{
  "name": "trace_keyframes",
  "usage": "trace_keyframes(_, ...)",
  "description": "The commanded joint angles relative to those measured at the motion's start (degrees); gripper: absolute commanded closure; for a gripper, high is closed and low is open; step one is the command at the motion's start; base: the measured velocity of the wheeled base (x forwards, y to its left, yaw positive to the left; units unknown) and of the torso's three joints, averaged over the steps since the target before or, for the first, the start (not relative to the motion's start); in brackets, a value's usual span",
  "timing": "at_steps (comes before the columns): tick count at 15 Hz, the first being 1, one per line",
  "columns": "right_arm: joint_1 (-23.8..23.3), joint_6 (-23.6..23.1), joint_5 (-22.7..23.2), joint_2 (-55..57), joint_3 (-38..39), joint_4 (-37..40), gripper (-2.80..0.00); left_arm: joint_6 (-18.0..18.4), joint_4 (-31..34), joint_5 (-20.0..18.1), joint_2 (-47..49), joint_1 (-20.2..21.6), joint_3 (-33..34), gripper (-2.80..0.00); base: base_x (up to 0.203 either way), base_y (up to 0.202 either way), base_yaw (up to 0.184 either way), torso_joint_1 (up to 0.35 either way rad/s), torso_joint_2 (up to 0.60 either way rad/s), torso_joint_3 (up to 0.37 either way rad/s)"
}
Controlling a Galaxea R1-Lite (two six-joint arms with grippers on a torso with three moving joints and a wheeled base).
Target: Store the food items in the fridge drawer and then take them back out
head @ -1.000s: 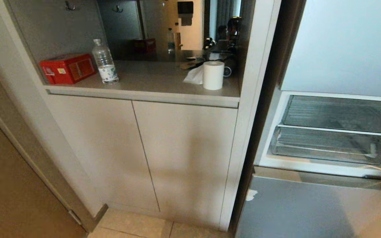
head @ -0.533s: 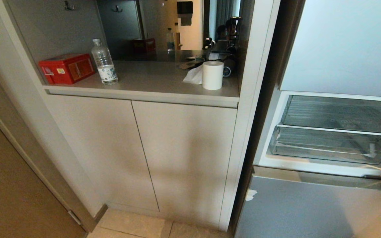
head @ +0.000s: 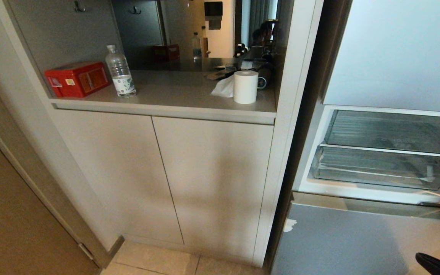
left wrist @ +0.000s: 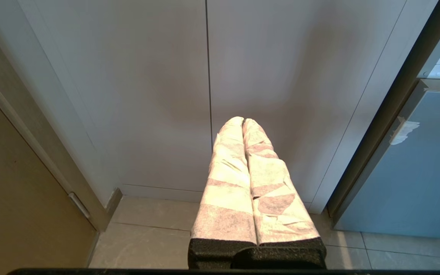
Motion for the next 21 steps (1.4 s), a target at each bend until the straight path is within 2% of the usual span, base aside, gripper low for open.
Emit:
trace_keyframes(1, 0.1, 0.4, 0.2, 19.2, -1.9, -6.5, 0.0, 0.0, 0.0, 0.0, 0.0, 0.0, 0.1, 0.0, 0.0, 0.0, 0.0, 0.0, 0.0, 0.0)
trace_keyframes(4, 0.1, 2.5, 0.2, 34.7, -6.3, -14.1, 0.0, 0.0, 0.0, 0.0, 0.0, 0.0, 0.1, 0.0, 0.0, 0.0, 0.0, 0.0, 0.0, 0.0)
trace_keyframes(7, 0.1, 6.9, 0.1, 47.5, -12.0, -20.4, 0.0, 0.0, 0.0, 0.0, 0.0, 0.0, 0.1, 0.0, 0.0, 0.0, 0.0, 0.0, 0.0, 0.0)
trace_keyframes(8, 0.1, 8.2, -0.4, 51.2, -14.8, -22.3, -2.8, 0.0, 0.0, 0.0, 0.0, 0.0, 0.1, 0.0, 0.0, 0.0, 0.0, 0.0, 0.0, 0.0)
trace_keyframes(11, 0.3, 10.2, -5.4, 60.0, -23.4, -27.8, -2.8, 0.0, 0.0, 0.0, 0.0, 0.0, 0.1, 0.0, 0.0, 0.0, 0.0, 0.0, 0.0, 0.0)
trace_keyframes(15, 2.1, 10.5, -7.0, 70.7, -30.7, -38.9, -2.8, 0.0, 0.0, 0.0, 0.0, 0.0, 0.1, 0.0, 0.0, 0.0, 0.0, 0.0, 0.0, 0.0)
trace_keyframes(17, 2.8, 10.5, -9.5, 74.9, -34.4, -45.0, -2.8, 0.0, 0.0, 0.0, 0.0, 0.0, 0.1, 0.0, 0.0, 0.0, 0.0, 0.0, 0.0, 0.0)
trace_keyframes(21, 2.9, 10.4, -17.5, 78.9, -41.2, -47.8, -2.8, 0.0, 0.0, 0.0, 0.0, 0.0, 0.1, 0.0, 0.0, 0.0, 0.0, 0.0, 0.0, 0.0)
